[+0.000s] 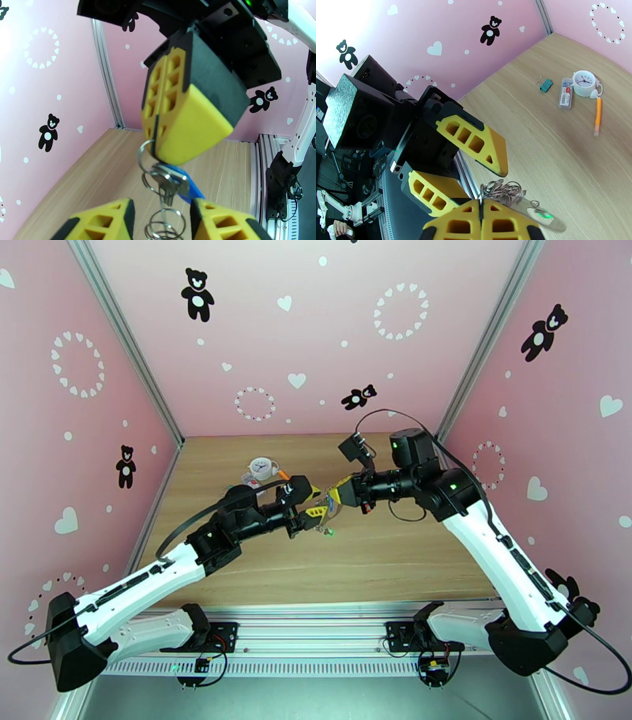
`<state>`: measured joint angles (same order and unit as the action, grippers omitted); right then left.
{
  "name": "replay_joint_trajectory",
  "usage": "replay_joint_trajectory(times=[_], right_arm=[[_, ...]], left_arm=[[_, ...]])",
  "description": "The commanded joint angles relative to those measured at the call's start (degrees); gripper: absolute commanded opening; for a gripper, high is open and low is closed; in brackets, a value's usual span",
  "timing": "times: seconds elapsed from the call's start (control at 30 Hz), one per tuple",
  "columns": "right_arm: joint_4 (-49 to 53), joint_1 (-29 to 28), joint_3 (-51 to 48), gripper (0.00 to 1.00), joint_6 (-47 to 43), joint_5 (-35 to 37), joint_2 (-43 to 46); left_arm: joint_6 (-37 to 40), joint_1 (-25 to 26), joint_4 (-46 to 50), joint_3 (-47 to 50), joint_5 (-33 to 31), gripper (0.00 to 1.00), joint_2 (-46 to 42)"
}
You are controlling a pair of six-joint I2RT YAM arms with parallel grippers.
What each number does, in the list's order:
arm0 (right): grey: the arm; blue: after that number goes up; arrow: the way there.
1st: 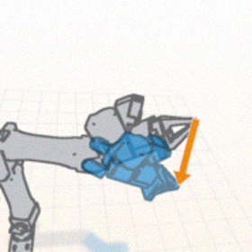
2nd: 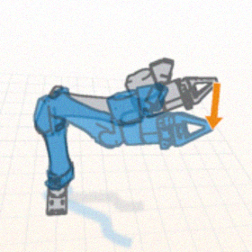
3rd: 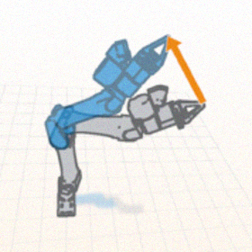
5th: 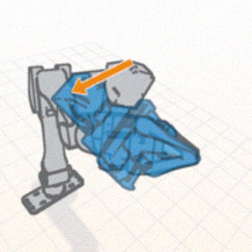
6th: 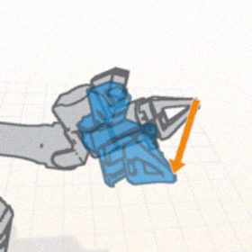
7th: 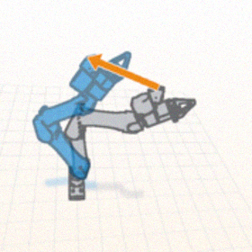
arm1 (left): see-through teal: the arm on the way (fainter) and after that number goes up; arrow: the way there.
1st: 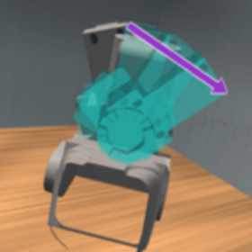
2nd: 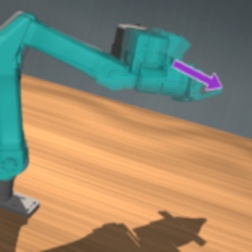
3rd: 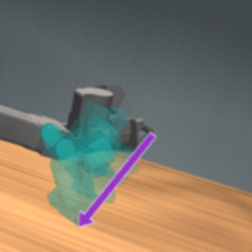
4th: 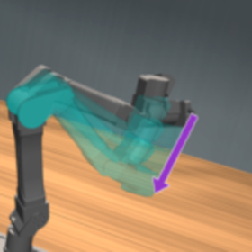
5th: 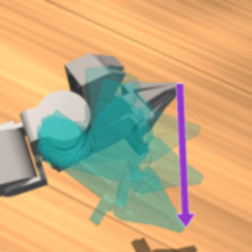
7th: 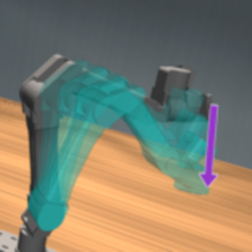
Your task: Remove the keys from the keyring
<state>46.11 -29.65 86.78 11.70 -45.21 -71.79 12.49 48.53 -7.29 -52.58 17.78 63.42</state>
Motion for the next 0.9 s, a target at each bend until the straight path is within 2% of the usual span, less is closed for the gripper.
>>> replay_joint_trajectory(times=[0.0, 0.17, 0.33, 0.5, 0.87], right_arm=[[-3.5, 0.1, -1.0, 0.00, 1.7, -1.1, 1.9], [-3.5, 0.1, -1.8, 0.00, 1.8, -1.2, 2.6], [-3.8, 0.1, -2.1, 0.00, 2.2, -1.3, 2.8], [-5.3, 0.1, -3.2, 0.00, 3.5, -0.5, 2.8], [-5.6, 0.1, -2.8, 0.00, 5.2, 1.2, 3.1]], left_arm=[[-1.5, 0.1, -0.1, -0.2, -2.2, 0.44, 0.1], [-0.2, 0.1, -0.7, -0.7, -6.0, 0.38, 1.5], [0.7, 0.1, -3.2, -0.7, -4.1, 0.35, 2.0], [-0.1, 0.1, -6.0, -0.9, 0.5, 0.35, 2.5], [1.5, 0.2, -4.1, -2.2, 5.4, 0.44, 3.6]])
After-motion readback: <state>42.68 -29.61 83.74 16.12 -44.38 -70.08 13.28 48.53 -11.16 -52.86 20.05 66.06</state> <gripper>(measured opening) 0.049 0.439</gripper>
